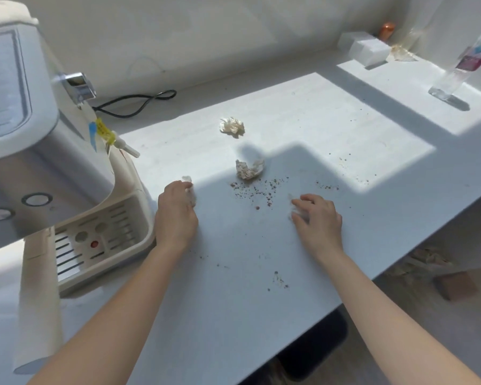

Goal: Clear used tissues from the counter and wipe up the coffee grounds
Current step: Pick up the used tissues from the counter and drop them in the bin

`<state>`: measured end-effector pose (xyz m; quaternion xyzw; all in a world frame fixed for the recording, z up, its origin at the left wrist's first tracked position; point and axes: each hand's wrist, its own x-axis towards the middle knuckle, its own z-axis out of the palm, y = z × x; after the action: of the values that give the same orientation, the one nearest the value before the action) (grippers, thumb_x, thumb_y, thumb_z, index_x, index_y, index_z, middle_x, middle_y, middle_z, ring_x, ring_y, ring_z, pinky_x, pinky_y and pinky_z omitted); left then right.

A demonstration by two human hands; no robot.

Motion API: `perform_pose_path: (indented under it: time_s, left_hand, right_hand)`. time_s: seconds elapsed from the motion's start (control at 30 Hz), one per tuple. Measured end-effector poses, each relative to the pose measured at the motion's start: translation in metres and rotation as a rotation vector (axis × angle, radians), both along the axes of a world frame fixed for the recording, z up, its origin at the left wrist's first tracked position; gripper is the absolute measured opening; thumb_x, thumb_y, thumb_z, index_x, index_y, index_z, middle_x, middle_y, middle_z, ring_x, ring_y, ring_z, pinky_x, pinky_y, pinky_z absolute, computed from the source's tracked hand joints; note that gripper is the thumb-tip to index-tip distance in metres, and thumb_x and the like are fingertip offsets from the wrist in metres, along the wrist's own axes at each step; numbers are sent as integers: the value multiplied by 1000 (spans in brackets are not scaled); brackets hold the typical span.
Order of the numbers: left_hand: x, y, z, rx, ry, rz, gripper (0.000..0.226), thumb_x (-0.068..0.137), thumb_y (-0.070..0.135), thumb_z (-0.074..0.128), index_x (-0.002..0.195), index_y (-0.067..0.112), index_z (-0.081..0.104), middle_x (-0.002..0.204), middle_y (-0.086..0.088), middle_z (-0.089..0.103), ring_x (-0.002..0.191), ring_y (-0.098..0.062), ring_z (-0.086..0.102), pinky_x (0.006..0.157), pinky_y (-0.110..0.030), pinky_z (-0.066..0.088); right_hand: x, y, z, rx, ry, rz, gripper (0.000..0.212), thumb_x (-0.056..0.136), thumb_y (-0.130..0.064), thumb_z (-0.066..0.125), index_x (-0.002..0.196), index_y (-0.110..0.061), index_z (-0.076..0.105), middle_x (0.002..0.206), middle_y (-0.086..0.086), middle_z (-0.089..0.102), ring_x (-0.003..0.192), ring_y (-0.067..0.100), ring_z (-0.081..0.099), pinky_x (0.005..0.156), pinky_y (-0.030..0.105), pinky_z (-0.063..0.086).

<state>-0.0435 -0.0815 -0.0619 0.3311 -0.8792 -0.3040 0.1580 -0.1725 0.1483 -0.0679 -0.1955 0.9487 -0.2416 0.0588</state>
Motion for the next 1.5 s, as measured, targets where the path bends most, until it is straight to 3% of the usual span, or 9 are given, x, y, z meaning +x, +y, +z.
perform_pose_path:
  time_s: [0.23, 0.37, 0.47, 0.67, 0.83, 0.97, 1.1, 1.37, 1.5]
  left_hand:
    - [-6, 9, -6, 31, 53, 37, 16, 91, 25, 53, 105, 23, 59, 105, 3, 64, 96, -22, 57, 89, -46, 45]
    - [-15, 33, 8, 100, 163, -63, 20, 82, 15, 61, 101, 22, 60, 93, 8, 63, 78, -12, 57, 78, -37, 49]
    - [-25, 59, 22, 165, 185, -148, 13, 79, 24, 69, 89, 27, 62, 84, 14, 63, 69, 3, 53, 65, -22, 43]
    - [-50, 117, 39, 296, 241, -271, 15, 74, 34, 74, 73, 29, 60, 69, 17, 62, 63, 0, 51, 59, -20, 38]
    - [-69, 170, 38, 387, 256, -379, 11, 76, 30, 72, 77, 26, 62, 75, 12, 65, 66, -5, 55, 63, -24, 47]
    - [-83, 214, 31, 502, 228, -447, 11, 77, 29, 72, 79, 24, 62, 80, 9, 66, 70, -9, 59, 64, -31, 53]
    - [-93, 258, 21, 513, 190, -515, 8, 80, 29, 68, 86, 26, 63, 85, 13, 67, 74, -2, 59, 67, -17, 48]
    - [-78, 335, -11, 753, -17, -642, 30, 96, 35, 43, 117, 27, 63, 111, 12, 68, 104, 4, 59, 90, -20, 47]
    - [-59, 359, -36, 802, -131, -683, 31, 95, 38, 36, 106, 36, 65, 99, 19, 69, 97, 8, 60, 80, -11, 45]
  right_hand:
    - [-1, 3, 0, -244, -18, -27, 30, 83, 2, 54, 100, -14, 73, 100, 7, 67, 96, 26, 60, 85, 40, 47]
    - [2, 7, 1, -385, -45, -95, 31, 79, 4, 54, 92, -19, 70, 96, 2, 70, 87, 15, 61, 75, 21, 46]
    - [1, 10, 8, -501, -87, -165, 34, 76, 6, 56, 73, -25, 69, 80, -4, 71, 72, 5, 61, 63, 7, 41]
    - [3, 37, 25, -708, -196, -235, 29, 78, 4, 63, 72, -22, 73, 75, -9, 73, 72, 4, 69, 73, 19, 55]
    - [4, 76, 29, -787, -268, -320, 29, 79, 2, 62, 75, -23, 75, 74, -4, 74, 69, 9, 67, 75, 27, 56]
    - [9, 107, 30, -891, -344, -404, 25, 79, 3, 65, 77, -19, 76, 71, 1, 73, 65, 8, 65, 72, 23, 56]
    - [13, 143, 29, -1013, -371, -504, 22, 83, 6, 62, 88, -10, 75, 81, 1, 76, 77, 12, 71, 70, 19, 55]
    - [40, 203, -6, -1123, -386, -692, 23, 88, -1, 60, 95, -20, 71, 95, -1, 75, 93, 11, 70, 80, 21, 56]
    - [58, 221, -45, -1035, -399, -742, 33, 84, 9, 60, 88, -23, 66, 93, -1, 72, 90, 11, 70, 79, 21, 55]
